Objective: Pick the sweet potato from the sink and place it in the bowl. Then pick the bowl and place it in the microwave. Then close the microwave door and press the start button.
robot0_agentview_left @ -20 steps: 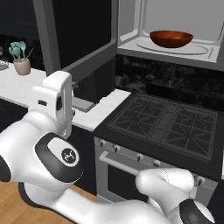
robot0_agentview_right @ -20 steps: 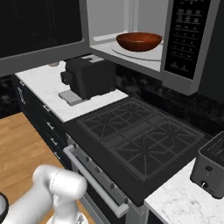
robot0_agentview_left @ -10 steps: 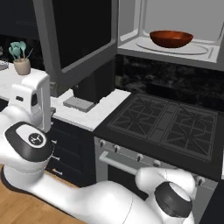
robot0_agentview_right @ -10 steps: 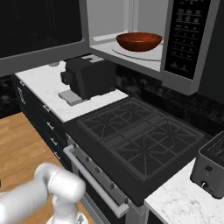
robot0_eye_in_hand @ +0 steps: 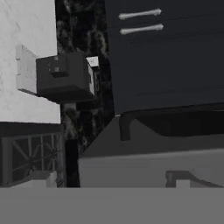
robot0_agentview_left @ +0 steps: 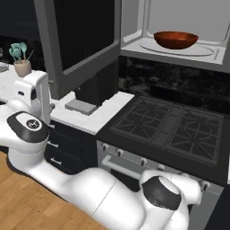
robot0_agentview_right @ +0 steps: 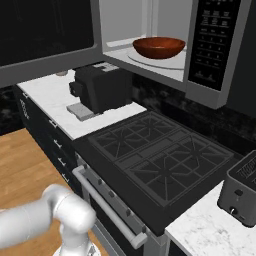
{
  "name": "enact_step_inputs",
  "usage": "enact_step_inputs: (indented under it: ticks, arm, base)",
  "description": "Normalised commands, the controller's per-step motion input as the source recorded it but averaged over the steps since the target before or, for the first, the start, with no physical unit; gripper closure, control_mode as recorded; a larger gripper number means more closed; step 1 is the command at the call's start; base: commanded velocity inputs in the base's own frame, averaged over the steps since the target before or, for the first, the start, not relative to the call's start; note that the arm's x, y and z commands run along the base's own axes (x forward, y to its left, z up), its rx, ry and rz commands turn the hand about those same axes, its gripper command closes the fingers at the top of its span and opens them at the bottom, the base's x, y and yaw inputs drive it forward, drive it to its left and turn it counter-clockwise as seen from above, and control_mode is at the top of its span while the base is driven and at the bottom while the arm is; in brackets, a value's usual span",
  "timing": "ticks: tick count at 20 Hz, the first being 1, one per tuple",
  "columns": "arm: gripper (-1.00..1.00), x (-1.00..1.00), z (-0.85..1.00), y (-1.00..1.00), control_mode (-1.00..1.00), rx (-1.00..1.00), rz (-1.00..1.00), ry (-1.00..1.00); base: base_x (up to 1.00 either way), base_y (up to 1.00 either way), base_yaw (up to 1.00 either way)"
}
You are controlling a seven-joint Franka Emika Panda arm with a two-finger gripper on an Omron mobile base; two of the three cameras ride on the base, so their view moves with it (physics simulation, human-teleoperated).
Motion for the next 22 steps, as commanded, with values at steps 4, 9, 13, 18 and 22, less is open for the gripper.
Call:
enact_step_inputs:
  ticks: [4,9,13,18,22]
  arm:
    - [-1.00,0.88,-0.23,0.14,-1.00,-0.08,0.00,0.00]
    - [-1.00,0.65,-0.06,0.04,-1.00,-0.02,0.00,0.00]
    - [-1.00,0.03,0.04,-0.37,-1.00,0.01,0.00,0.00]
    - [-1.00,0.12,-0.18,0.08,-1.00,0.01,0.00,0.00]
    - [-1.00,0.21,-0.20,0.64,-1.00,0.00,0.00,-0.02]
  base:
    - [0.00,0.00,0.00]
    - [0.00,0.00,0.00]
    - [0.00,0.00,0.00]
    - [0.00,0.00,0.00]
    - [0.00,0.00,0.00]
